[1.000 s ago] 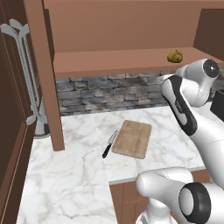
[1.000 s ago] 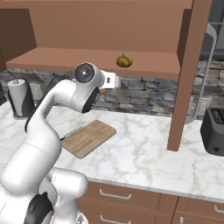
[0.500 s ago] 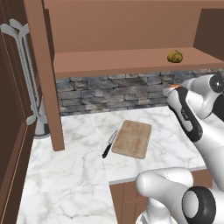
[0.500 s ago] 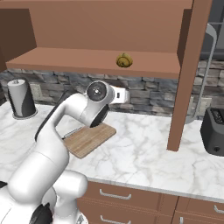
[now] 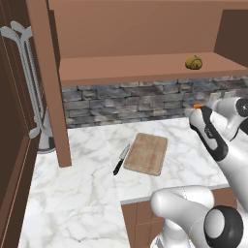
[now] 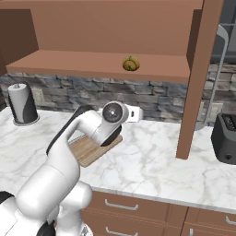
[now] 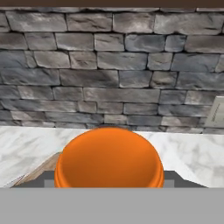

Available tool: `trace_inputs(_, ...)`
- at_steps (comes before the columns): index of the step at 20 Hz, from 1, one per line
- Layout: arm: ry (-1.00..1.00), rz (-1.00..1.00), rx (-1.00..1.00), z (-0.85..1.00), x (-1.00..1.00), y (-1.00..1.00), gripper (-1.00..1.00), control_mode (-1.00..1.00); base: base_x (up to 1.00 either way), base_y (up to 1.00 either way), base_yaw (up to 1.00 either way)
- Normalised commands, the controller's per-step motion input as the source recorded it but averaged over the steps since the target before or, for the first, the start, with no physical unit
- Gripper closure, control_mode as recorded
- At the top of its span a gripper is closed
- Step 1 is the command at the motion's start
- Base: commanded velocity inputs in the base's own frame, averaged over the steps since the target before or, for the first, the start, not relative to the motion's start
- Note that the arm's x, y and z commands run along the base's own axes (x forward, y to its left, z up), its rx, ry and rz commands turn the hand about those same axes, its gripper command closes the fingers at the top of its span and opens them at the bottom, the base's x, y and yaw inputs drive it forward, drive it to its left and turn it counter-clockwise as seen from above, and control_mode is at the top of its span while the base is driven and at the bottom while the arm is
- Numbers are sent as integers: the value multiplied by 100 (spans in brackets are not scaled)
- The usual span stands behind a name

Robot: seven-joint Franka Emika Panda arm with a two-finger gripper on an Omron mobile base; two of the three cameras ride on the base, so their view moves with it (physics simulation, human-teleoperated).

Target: Pick the bread, place it on the cutting board, pick the jam, place it on the counter, and close the cabinet.

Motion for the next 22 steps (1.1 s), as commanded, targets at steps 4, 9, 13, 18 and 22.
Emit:
trace_inputs(4, 0, 0, 0, -44, 0, -18, 100, -100, 0, 0, 0)
trace_inputs(9, 0, 0, 0, -43, 0, -13, 100, -100, 0, 0, 0)
trace_inputs(13, 0, 0, 0, -38, 2, -15, 100, -100, 0, 0, 0)
trace_inputs(18, 0, 0, 0, -33, 9, -15, 100, -100, 0, 0, 0)
trace_inputs(22, 0, 0, -1, -28, 14, -12, 100, -100, 0, 0, 0)
